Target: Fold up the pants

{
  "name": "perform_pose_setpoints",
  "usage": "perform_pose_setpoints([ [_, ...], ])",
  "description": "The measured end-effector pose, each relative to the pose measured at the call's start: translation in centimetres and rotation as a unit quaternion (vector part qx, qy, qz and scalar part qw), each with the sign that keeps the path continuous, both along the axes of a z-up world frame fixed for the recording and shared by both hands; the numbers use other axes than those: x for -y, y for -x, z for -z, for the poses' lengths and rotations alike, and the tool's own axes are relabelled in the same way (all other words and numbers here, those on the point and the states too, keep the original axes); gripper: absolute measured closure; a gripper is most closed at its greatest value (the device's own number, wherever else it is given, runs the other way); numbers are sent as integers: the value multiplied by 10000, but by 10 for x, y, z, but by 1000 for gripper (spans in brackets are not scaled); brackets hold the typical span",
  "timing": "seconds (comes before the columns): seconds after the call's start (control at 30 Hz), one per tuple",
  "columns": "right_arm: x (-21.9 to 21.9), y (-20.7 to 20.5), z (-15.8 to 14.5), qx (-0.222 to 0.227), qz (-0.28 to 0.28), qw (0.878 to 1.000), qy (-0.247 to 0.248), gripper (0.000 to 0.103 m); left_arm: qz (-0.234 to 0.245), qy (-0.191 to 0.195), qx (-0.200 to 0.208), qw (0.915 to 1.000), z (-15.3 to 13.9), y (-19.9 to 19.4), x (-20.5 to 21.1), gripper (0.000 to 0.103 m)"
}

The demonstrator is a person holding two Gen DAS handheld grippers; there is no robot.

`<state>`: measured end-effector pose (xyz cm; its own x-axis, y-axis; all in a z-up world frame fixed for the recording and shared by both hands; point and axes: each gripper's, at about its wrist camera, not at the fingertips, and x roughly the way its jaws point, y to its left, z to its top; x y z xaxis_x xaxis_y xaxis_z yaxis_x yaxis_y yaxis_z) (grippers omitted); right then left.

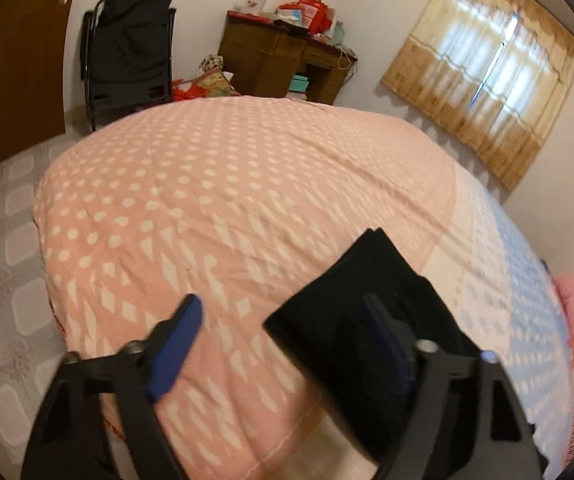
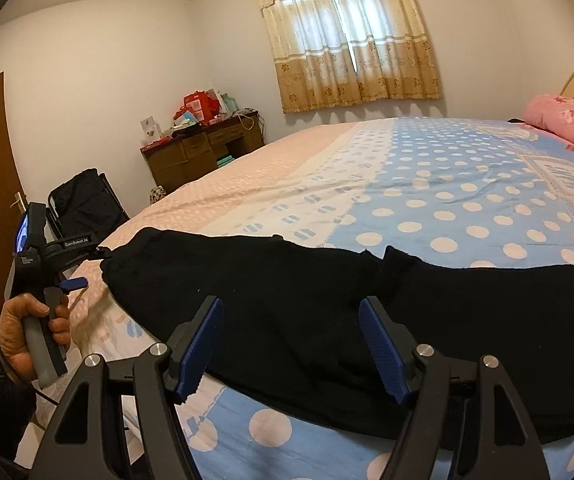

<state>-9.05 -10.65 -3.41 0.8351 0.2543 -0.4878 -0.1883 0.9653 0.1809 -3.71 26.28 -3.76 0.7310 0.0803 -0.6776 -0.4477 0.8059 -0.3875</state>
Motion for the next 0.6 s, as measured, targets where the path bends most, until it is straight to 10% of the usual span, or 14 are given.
perform_pose_setpoints([
  [0.47,16,16,1,-16,247,9996,-130,32,479,103,-69,9988,3,-9,53,18],
  [0.6,23,22,3,-93,322,9994,-93,54,495,76,38,9987,2,-14,55,23],
])
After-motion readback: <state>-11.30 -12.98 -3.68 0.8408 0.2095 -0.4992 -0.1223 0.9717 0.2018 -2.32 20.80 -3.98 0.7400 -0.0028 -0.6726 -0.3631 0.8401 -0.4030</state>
